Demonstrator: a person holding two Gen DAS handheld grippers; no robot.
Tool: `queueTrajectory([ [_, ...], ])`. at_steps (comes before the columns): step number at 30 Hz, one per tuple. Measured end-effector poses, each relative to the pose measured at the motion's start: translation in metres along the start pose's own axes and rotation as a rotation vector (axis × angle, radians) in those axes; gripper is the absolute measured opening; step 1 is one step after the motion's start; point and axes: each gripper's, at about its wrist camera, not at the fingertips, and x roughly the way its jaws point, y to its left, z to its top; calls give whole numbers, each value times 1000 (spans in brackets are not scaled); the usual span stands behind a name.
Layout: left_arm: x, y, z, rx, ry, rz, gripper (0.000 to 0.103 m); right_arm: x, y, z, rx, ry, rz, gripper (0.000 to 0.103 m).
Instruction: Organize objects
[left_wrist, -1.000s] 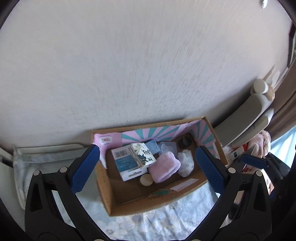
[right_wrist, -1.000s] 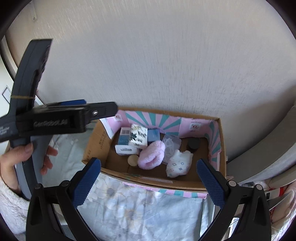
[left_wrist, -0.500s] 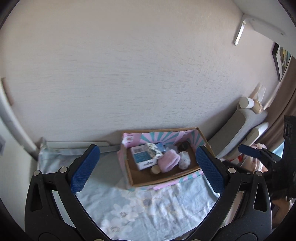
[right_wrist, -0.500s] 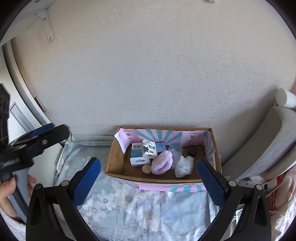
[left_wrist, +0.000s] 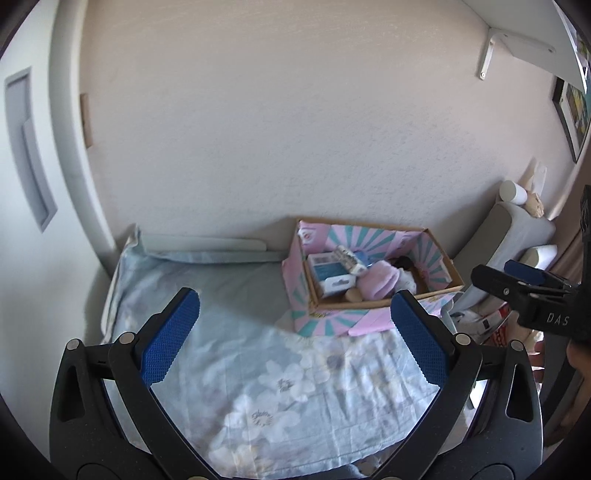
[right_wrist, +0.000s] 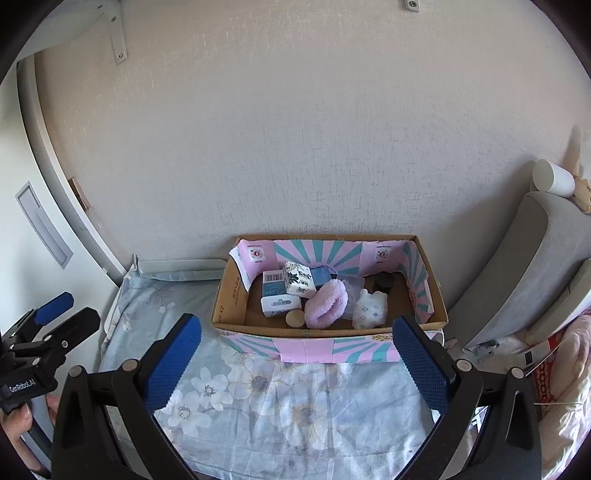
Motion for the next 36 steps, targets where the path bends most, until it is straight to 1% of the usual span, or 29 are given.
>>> queueTrajectory([
  [5, -1, 12, -6, -32, -5, -8, 103, -4, 2, -5, 0, -11, -18, 103],
  [19, -1, 16, -7, -30, 3, -8, 103, -9, 2, -6, -6, -11, -15, 103],
  [32, 0, 19, -8, -37, 4, 9, 103, -3, 5, -2, -15, -8, -11, 103],
  [36, 0, 20, -9, -37, -1, 3, 103, -3, 6, -1, -15, -17, -11, 103],
])
